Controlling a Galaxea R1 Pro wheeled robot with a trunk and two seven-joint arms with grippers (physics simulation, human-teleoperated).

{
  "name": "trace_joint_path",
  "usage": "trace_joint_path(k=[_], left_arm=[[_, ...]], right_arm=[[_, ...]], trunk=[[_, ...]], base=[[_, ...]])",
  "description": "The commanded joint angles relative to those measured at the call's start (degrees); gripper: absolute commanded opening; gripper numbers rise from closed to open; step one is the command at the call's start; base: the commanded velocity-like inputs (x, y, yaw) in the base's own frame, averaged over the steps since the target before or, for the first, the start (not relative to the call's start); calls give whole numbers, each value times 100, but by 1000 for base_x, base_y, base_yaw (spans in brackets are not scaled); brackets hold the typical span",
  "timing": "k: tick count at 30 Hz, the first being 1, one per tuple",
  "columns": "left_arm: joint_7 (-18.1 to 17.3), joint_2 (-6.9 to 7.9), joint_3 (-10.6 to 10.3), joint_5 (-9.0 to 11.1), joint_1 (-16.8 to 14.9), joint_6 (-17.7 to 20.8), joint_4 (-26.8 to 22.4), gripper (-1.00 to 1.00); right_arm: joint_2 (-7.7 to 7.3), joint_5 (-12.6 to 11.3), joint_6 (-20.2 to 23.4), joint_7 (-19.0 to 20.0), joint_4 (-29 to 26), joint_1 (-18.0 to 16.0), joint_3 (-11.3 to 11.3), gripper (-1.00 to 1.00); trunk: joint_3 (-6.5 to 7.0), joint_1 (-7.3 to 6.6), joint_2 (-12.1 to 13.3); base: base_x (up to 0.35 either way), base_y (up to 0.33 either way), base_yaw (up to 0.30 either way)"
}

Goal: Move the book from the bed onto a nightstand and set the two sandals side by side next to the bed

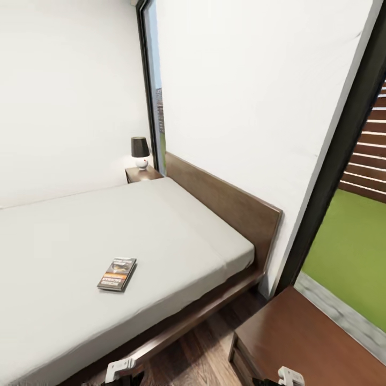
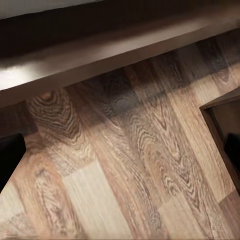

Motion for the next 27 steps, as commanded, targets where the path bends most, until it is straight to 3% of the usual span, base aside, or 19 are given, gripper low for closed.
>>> trace_joint_path(k=[1,27], left_arm=[[-29,2,11,29,-6,-8,10,100],[-29,0,12,27,-6,-8,10,100]], right_arm=[[-1,-26,13,29,2,-2,-31,100],[-1,-26,13,29,2,-2,-31,100]], trunk=[[-5,-1,-3],[-5,-1,-3]], base=[[0,0,281],[0,0,281]])
